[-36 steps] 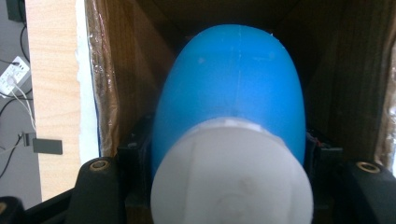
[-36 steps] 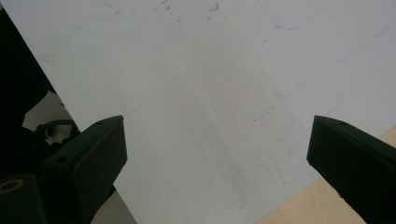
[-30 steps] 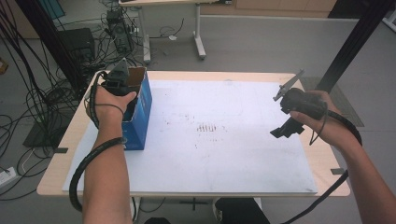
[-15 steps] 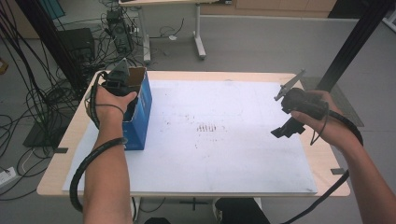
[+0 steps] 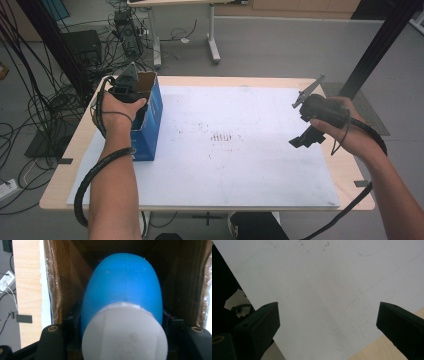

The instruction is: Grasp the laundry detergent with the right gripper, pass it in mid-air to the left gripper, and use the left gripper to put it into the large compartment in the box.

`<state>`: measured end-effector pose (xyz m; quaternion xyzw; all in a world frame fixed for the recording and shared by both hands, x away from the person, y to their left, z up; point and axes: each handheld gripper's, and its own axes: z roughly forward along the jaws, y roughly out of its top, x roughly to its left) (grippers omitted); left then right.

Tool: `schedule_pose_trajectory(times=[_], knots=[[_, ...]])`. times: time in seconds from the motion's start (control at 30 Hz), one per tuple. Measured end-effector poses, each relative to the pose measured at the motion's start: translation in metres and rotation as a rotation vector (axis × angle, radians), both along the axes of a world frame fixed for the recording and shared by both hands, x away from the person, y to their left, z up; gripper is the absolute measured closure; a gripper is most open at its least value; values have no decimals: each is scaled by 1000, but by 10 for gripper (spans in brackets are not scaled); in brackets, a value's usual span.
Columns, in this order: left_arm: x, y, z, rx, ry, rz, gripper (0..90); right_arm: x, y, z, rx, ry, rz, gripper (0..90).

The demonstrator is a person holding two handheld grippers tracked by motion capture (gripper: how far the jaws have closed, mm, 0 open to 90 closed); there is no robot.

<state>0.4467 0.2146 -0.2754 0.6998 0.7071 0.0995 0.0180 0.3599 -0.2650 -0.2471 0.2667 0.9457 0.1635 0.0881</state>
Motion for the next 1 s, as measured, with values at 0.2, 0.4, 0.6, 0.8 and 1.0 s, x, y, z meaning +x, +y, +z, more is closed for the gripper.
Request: schedule_pose_trajectory(times=[0.2,0.4,0.6,0.8,1.0], knots=[[0,-1,0,0,1,-2,360,0,0,1,0,-4,-1,48],[0,0,0,3,1,-3,360,0,0,1,1,-3,-2,49],[0,-1,-1,7,0,-2,356,0,0,1,-2,-4,0,48],[1,-2,0,6,1,-2,357,0,-1,2,-2,-4,-1,48],[1,-2,0,8,2,-4,358,0,-1,3,-2,-5,2,49]])
